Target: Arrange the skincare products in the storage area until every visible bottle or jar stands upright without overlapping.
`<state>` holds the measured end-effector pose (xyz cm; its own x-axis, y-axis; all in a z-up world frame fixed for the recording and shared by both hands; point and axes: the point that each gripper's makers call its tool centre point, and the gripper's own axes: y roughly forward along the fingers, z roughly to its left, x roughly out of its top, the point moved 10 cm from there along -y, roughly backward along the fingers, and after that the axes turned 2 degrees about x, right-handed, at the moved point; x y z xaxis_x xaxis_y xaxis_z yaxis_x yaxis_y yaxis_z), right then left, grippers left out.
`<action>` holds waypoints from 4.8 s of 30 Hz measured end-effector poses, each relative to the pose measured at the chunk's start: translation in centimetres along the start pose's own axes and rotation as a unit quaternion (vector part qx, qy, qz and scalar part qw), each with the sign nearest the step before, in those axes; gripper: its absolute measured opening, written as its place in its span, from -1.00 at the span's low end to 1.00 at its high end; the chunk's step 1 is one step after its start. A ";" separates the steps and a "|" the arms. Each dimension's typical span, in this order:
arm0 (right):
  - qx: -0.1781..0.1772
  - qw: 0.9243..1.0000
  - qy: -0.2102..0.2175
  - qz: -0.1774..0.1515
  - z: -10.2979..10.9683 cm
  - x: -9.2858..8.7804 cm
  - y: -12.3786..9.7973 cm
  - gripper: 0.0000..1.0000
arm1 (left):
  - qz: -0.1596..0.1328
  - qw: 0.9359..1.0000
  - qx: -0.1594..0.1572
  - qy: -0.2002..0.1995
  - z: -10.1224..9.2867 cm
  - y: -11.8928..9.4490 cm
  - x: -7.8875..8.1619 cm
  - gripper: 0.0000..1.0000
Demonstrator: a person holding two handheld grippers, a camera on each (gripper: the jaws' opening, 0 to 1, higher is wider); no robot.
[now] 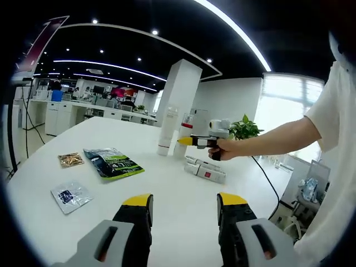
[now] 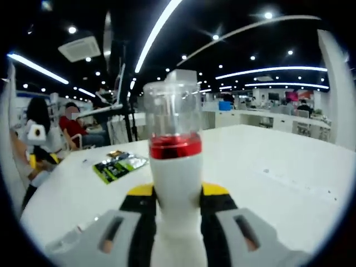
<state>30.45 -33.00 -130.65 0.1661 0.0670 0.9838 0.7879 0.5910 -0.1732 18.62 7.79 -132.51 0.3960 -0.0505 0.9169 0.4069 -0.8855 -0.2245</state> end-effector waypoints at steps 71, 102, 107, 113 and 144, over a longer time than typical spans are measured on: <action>-0.228 0.957 0.129 0.123 11.5 -1.7 -7.2 -0.20 | -0.056 0.998 -0.019 -0.028 0.1 -0.5 1.7 -0.04; -0.190 0.953 0.017 0.234 11.5 -3.3 -5.8 -0.62 | -0.057 0.998 -0.015 -0.029 -0.9 -1.1 1.5 -0.06; -0.189 0.962 0.003 0.200 11.5 -1.7 -6.8 -0.63 | -0.057 0.998 -0.019 -0.034 -1.4 -0.1 1.8 -0.09; -0.184 0.974 0.025 0.129 12.0 0.3 -7.0 -0.63 | -0.057 0.997 -0.023 -0.041 -1.7 0.1 1.8 -0.10; 0.040 0.998 -0.047 0.013 26.8 3.0 1.3 -0.62 | -0.105 0.962 -0.041 -0.250 -0.3 1.4 2.2 0.16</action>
<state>16.13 -10.50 -126.69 0.1270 0.1561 0.9795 0.7333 0.6502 -0.1987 19.77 6.31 -130.73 0.6665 0.3428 0.6620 0.4630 -0.8863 -0.0071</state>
